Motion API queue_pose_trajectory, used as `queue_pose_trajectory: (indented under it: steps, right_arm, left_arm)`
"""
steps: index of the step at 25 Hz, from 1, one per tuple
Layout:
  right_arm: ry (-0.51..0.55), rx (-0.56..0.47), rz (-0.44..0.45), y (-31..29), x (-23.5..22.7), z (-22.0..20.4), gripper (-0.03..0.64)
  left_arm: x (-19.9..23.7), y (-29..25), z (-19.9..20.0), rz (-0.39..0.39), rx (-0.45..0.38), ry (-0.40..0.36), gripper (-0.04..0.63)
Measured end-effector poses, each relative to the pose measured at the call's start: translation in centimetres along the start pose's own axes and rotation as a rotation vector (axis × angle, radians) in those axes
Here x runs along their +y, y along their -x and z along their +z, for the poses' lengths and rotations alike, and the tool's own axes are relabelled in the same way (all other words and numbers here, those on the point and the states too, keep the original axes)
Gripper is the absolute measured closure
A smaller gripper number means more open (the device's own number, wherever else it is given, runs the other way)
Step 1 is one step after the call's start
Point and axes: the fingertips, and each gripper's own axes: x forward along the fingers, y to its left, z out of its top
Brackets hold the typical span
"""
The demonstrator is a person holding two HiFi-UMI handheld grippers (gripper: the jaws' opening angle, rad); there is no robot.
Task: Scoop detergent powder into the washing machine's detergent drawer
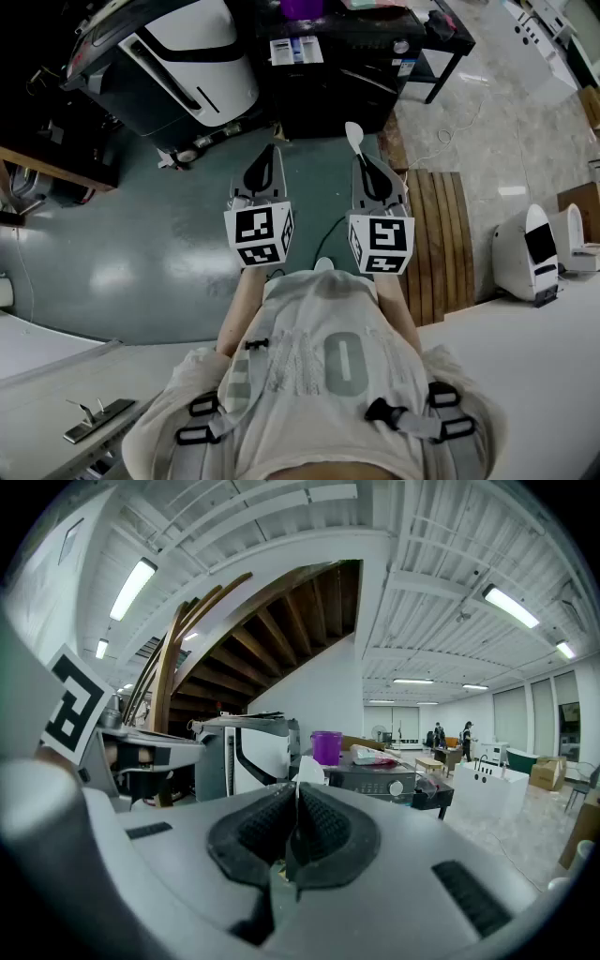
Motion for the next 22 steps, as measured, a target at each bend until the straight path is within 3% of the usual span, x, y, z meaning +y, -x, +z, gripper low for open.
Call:
queue_pose_trajectory:
  steps: [22]
  right_arm:
    - [0.028, 0.03, 0.05, -0.5, 0.5, -2.1, 0.607]
  left_arm:
    - [0.7, -0.8, -1.1, 0.027, 0.021, 0.009, 0.574]
